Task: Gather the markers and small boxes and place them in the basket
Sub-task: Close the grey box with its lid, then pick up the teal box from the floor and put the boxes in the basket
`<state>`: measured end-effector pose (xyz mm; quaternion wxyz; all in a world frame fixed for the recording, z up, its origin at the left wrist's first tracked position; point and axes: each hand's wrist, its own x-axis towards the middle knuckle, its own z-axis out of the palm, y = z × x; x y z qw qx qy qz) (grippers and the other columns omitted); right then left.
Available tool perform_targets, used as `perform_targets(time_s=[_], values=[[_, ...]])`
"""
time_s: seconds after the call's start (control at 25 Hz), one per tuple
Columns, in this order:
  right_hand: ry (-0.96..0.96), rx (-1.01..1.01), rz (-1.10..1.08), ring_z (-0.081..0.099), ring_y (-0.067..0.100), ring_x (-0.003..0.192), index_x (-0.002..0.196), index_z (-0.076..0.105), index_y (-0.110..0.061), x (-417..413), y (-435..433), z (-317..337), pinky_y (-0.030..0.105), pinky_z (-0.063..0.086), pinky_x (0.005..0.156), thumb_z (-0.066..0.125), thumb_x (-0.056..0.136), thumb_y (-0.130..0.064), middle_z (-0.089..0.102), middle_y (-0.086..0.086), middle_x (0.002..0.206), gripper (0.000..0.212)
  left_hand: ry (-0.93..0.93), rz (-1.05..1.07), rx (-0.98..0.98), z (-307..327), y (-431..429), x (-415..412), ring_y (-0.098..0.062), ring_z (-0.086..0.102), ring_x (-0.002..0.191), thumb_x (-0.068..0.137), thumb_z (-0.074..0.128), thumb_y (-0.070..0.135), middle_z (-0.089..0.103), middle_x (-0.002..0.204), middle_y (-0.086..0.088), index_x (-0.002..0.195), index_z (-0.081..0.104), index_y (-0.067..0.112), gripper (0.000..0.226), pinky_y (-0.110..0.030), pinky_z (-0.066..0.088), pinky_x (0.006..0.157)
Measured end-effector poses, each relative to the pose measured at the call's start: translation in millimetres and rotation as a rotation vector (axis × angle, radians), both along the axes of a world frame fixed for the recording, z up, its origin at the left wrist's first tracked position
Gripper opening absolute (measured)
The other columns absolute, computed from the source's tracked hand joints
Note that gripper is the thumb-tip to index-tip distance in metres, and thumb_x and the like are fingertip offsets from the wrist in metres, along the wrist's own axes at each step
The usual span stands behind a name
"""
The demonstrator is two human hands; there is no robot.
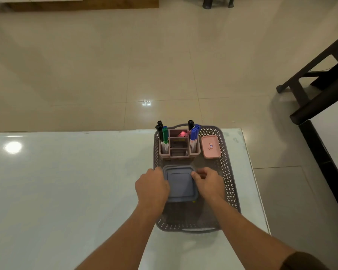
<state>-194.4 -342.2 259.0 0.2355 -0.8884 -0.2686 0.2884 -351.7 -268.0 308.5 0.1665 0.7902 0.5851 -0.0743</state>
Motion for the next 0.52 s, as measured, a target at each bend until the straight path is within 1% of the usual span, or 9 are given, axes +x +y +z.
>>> perform_targets(time_s=[0.12,0.2,0.32,0.4,0.44,0.52], values=[[-0.107,-0.008,0.041,0.067,0.025,0.086,0.098,0.075,-0.020,-7,-3,4,0.029,0.049,0.067,0.061,0.095,-0.047,0.076,0.004,0.095,0.030,-0.103,0.072,0.016,-5,-10,-9,-0.018,0.063,0.094,0.099,0.051,0.044,0.063,0.111,0.000,0.118,0.055,0.023,0.028,-0.029,0.053,0.077],[-0.109,-0.030,0.031,0.063,0.022,0.080,0.098,0.074,-0.020,-11,-5,6,0.025,0.042,0.059,0.058,0.096,-0.050,0.075,0.004,0.094,0.034,-0.146,0.095,0.028,-11,-19,-16,-0.016,0.062,0.097,0.101,0.049,0.045,0.062,0.115,0.001,0.123,0.052,0.025,0.030,-0.028,0.053,0.079],[-0.074,-0.058,0.014,0.056,0.016,0.076,0.098,0.073,-0.020,-15,-5,13,0.020,0.033,0.050,0.054,0.097,-0.054,0.072,0.001,0.092,0.039,-0.164,0.104,0.036,-17,-25,-20,-0.015,0.060,0.098,0.103,0.046,0.043,0.060,0.116,0.001,0.125,0.051,0.026,0.028,-0.026,0.053,0.079],[-0.085,-0.090,0.014,0.053,0.015,0.075,0.096,0.072,-0.018,-17,-1,22,0.017,0.028,0.047,0.053,0.098,-0.054,0.064,-0.001,0.085,0.040,-0.151,0.110,0.049,-16,-25,-16,-0.015,0.058,0.098,0.102,0.046,0.044,0.059,0.114,0.002,0.122,0.052,0.026,0.028,-0.026,0.052,0.077],[-0.093,-0.111,0.015,0.052,0.016,0.074,0.093,0.071,-0.018,-19,-1,26,0.018,0.030,0.047,0.052,0.098,-0.054,0.061,-0.002,0.083,0.041,-0.141,0.110,0.072,-13,-25,-13,-0.014,0.057,0.096,0.101,0.046,0.045,0.059,0.112,0.003,0.120,0.053,0.026,0.027,-0.025,0.052,0.075],[-0.123,-0.146,0.011,0.055,0.016,0.072,0.086,0.067,-0.019,-24,-4,34,0.024,0.042,0.054,0.050,0.098,-0.054,0.063,-0.003,0.081,0.041,-0.147,0.128,0.118,-7,-26,-8,-0.012,0.057,0.090,0.100,0.045,0.046,0.061,0.106,0.004,0.115,0.056,0.026,0.027,-0.023,0.052,0.072]])
